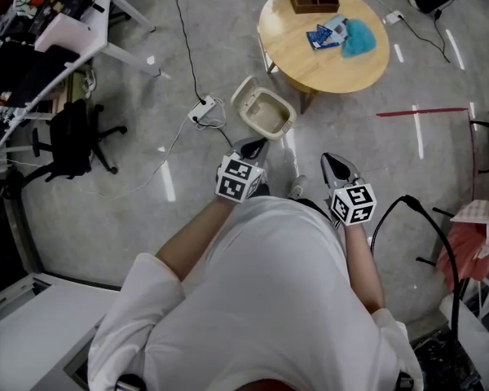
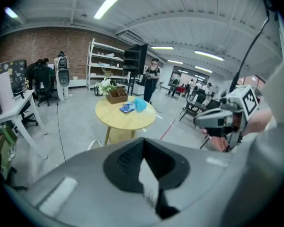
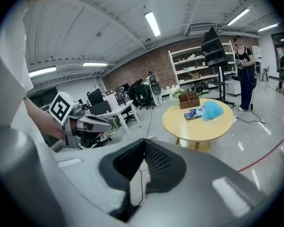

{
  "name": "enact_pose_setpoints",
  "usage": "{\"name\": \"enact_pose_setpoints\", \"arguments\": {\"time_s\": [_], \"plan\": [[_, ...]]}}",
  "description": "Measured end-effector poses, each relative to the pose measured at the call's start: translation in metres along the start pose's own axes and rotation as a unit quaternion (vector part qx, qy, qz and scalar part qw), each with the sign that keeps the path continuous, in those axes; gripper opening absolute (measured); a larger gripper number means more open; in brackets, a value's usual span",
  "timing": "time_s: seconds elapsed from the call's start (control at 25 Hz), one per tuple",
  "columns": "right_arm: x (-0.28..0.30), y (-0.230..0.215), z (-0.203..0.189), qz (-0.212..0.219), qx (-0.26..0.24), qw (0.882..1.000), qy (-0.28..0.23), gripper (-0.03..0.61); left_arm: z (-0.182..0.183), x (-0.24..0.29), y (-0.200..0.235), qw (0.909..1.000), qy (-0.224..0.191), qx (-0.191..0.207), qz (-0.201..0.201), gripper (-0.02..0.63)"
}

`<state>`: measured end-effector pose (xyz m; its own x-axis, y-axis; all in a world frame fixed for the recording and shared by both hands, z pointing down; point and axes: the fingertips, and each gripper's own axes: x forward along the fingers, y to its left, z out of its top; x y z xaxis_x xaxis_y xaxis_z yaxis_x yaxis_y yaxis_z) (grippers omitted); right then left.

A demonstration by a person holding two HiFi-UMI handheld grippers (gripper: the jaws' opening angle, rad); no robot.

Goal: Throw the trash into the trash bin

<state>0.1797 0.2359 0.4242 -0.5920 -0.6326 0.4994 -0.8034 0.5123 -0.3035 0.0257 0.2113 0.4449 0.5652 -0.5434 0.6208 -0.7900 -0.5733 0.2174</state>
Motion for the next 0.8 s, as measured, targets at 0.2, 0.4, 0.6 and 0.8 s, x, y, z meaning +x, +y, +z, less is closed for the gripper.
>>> {"name": "enact_pose_setpoints", "arguments": {"time_s": [0.2,0.4,0.6,0.8], "plan": [[0.0,0.001,0.0,-0.003,0.002,1.0,-0.002,0.002,0.002,-0.004,-0.001,0.9999,-0.007,-0.01,-0.004,0.003],[0.0,0.004,-0.004,-0.006,0.004,1.0,-0.001,0.002,-0.003,-0.006,0.004,0.9998,-0.005,-0.019,0.001,0.003],[-0.002,0.003,-0.004,-0.015,0.006,1.0,-0.004,0.002,-0.008,-0.004,0.006,0.9998,0.001,-0.017,-0.002,0.003],[-0.001,0.004,0.0,-0.027,0.007,1.0,-0.007,0.002,-0.009,-0.003,0.009,0.9998,0.008,-0.013,-0.012,0.003]]}}
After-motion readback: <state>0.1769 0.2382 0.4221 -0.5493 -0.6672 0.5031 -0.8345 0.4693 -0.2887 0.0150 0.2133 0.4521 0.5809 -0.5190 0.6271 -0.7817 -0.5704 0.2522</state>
